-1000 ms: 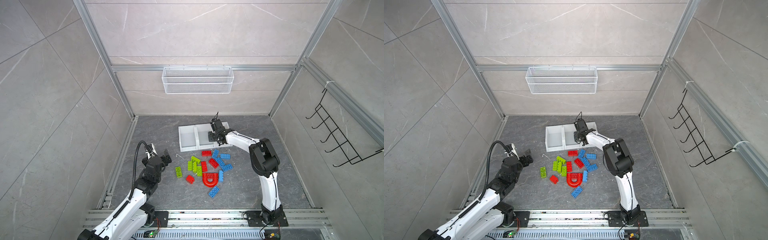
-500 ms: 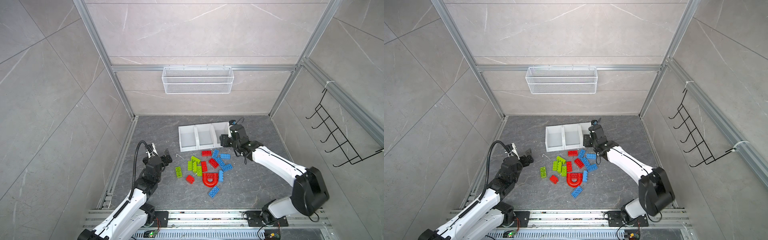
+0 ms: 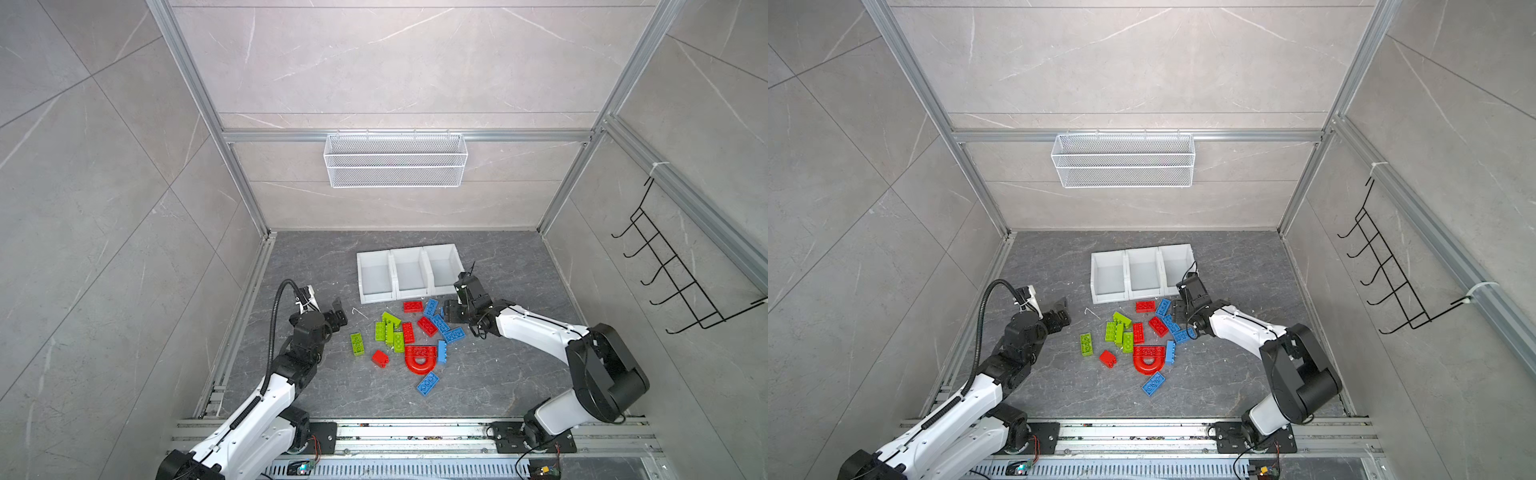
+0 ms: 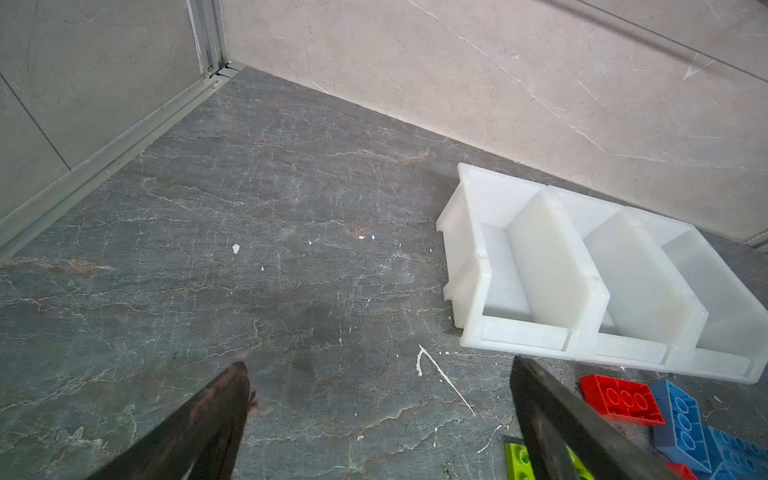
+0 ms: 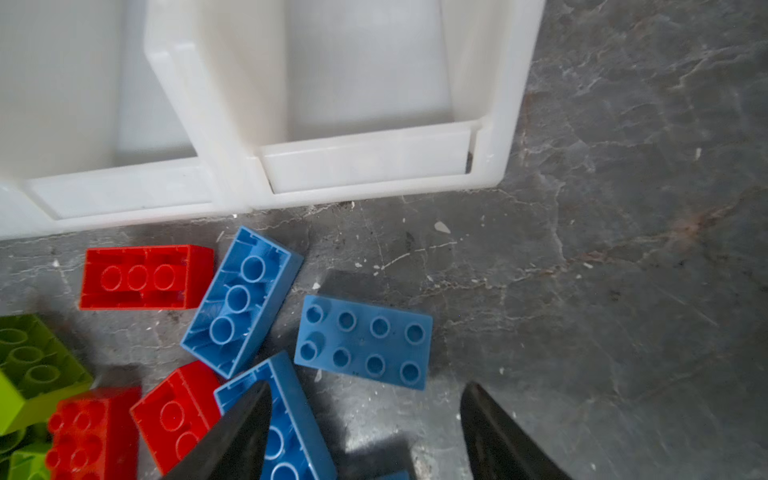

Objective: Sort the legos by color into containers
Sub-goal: 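Move the right gripper over the blue bricks beside the bin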

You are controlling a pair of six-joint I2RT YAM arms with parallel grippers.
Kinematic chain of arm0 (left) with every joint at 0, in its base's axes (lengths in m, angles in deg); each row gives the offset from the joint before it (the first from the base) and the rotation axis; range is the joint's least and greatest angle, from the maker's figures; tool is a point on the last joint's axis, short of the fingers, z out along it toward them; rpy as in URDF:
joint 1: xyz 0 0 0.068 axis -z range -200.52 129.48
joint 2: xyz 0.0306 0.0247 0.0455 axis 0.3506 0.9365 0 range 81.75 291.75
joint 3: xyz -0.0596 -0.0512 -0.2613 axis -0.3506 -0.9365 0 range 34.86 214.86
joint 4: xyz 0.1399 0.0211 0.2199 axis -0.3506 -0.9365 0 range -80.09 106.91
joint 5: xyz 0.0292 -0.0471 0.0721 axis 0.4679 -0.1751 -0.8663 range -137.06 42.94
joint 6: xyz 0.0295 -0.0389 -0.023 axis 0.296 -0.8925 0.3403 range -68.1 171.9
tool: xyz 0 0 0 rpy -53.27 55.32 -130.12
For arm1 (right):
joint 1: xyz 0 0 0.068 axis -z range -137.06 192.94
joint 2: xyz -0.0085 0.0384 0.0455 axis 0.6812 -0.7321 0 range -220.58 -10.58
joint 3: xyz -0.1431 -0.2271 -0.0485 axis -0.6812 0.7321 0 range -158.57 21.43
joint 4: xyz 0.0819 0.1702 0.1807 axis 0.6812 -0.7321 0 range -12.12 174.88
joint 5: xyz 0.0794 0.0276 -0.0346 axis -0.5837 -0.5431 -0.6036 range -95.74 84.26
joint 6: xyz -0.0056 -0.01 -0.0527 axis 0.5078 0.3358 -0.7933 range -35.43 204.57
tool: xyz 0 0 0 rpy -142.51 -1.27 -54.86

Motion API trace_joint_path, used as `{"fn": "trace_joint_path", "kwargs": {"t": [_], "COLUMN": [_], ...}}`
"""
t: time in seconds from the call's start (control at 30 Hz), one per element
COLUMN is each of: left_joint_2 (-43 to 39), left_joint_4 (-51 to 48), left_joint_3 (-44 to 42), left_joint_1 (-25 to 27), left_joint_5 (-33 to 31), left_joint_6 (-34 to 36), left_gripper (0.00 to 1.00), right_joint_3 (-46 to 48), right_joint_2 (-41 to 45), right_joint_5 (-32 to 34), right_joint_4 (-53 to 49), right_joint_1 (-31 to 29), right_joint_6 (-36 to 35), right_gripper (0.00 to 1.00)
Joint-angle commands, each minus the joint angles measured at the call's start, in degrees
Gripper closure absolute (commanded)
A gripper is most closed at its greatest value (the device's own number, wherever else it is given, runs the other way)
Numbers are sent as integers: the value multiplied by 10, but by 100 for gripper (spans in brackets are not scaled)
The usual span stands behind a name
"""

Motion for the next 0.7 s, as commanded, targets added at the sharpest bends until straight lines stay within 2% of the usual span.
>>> {"fn": "trace_joint_path", "kwargs": {"t": [0.0,0.3,0.67], "left_joint_2": [-7,-2,-6], "left_joint_4": [35,18,20], "left_joint_3": [-5,5,3], "left_joint_1": [-2,-2,-2], "left_joint_5": [7,-2,-3], "left_joint_6": [13,8,12], "left_gripper": [0,1,1], "right_joint_3": [-27,-47,-91], "right_joint_2": [-27,-72,-125], "right_joint_5": [11,16,43], "right_joint_4": [13,25,-23], "right_joint_1": [-3,-3,-2], "right_joint_6": [9,6,2], "right_gripper": [26,25,24]}}
